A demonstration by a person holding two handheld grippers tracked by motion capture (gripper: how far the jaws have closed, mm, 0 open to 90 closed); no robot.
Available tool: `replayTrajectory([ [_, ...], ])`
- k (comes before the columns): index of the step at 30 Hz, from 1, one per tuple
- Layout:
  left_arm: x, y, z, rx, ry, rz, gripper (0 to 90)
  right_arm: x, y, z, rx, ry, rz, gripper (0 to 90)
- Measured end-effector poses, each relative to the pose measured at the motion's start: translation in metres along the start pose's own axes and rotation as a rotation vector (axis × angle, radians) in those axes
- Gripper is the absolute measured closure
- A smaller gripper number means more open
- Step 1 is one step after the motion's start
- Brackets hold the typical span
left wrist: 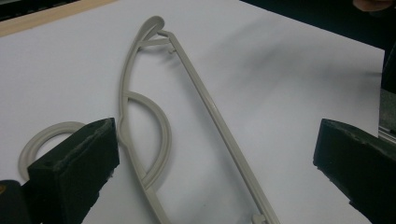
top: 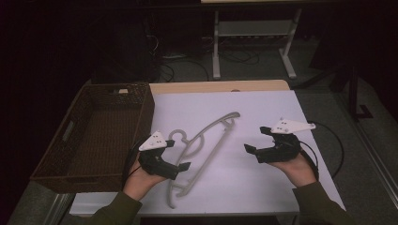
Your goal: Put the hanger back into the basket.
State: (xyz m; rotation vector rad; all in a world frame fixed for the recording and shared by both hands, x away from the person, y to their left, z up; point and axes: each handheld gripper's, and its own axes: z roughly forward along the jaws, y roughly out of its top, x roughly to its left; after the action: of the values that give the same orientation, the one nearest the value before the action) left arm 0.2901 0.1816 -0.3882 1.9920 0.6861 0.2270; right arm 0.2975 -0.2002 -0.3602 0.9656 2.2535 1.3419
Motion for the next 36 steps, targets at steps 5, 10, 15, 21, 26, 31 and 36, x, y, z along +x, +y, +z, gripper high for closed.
replayTrajectory([
  [5,0.001,-0.003,0.002,0.0,-0.005,0.013,0.0,-0.004,0.005,0.021,0.053,0.013,0.013,28.1],
  [10,0.003,-0.005,0.003,-0.005,-0.011,0.012,0.0,-0.008,0.012,0.043,0.096,0.023,0.017,44.8],
  [15,0.004,-0.006,0.002,-0.015,-0.012,0.003,0.0,-0.015,0.021,0.062,0.118,0.014,0.031,59.6],
  [21,0.004,-0.006,0.003,-0.018,-0.017,0.004,0.0,-0.024,0.03,0.089,0.164,0.008,0.041,78.5],
  [26,0.003,-0.007,0.003,-0.011,-0.025,0.007,0.0,-0.03,0.037,0.116,0.222,0.003,0.009,89.0],
  [31,0.004,-0.006,0.003,-0.025,-0.03,-0.001,0.0,-0.034,0.041,0.142,0.286,-0.003,-0.01,89.1],
  [36,0.004,-0.006,0.002,-0.023,-0.033,0.0,0.0,-0.041,0.041,0.162,0.348,-0.019,-0.013,89.2],
])
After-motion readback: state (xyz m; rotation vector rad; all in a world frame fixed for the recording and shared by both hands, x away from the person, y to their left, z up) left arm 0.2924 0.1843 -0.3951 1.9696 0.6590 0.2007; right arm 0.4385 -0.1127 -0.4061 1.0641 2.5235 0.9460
